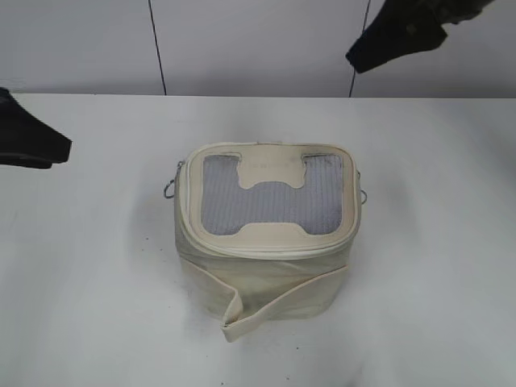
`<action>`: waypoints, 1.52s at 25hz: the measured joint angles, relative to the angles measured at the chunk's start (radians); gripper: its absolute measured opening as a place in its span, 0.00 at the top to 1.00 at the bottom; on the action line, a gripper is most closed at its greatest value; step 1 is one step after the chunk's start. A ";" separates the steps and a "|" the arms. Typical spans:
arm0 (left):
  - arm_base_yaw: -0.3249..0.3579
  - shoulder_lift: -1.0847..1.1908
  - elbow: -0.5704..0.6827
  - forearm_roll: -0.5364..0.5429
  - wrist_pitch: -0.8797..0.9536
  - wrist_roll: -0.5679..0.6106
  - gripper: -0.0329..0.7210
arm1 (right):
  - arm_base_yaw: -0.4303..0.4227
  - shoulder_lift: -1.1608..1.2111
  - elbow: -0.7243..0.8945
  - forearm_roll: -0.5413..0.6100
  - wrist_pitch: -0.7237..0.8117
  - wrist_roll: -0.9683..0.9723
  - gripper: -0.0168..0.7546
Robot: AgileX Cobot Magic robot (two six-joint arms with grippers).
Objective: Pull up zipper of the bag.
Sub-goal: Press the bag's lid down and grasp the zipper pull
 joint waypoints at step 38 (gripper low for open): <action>-0.227 0.408 -0.317 0.101 0.071 0.138 0.41 | 0.234 0.694 -0.607 0.040 0.219 -0.050 0.53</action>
